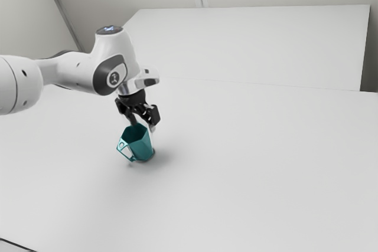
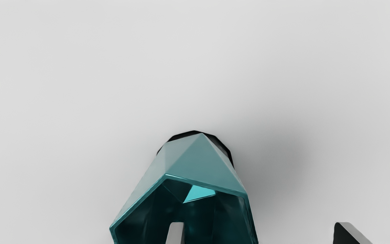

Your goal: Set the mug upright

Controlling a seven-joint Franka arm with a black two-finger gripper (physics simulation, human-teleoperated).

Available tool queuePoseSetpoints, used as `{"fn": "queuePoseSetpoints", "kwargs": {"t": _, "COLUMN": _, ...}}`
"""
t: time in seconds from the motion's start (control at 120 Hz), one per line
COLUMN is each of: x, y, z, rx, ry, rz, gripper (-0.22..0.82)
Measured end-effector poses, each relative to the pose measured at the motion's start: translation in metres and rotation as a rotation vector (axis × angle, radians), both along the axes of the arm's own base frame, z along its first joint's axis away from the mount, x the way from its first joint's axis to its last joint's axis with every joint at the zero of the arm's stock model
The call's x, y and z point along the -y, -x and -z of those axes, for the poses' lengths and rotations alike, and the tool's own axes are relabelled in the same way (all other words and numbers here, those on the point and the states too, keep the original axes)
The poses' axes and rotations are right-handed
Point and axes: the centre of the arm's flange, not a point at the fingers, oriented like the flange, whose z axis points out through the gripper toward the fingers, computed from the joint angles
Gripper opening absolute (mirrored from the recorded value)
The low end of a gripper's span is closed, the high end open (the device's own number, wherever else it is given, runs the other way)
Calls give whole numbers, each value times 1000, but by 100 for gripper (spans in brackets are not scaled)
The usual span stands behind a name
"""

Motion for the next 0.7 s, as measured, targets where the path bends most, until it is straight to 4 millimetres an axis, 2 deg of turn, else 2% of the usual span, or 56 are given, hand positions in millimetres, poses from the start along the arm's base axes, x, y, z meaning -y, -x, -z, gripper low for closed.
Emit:
{"fn": "queuePoseSetpoints", "kwargs": {"t": 0.1, "x": 1, "y": -13, "z": -49, "rx": 39, "ry": 14, "rz": -16, "gripper": 52}}
{"fn": "queuePoseSetpoints", "kwargs": {"t": 0.2, "x": 1, "y": -29, "z": -113, "rx": 90, "ry": 22, "rz": -22, "gripper": 55}}
{"fn": "queuePoseSetpoints", "kwargs": {"t": 0.35, "x": 1, "y": -30, "z": -181, "rx": 102, "ry": 34, "rz": -26, "gripper": 58}}
{"fn": "queuePoseSetpoints", "kwargs": {"t": 0.5, "x": 2, "y": -21, "z": -198, "rx": 58, "ry": 38, "rz": -24, "gripper": 59}}
{"fn": "queuePoseSetpoints", "kwargs": {"t": 0.7, "x": 4, "y": -16, "z": -199, "rx": 13, "ry": 37, "rz": -17, "gripper": 60}}
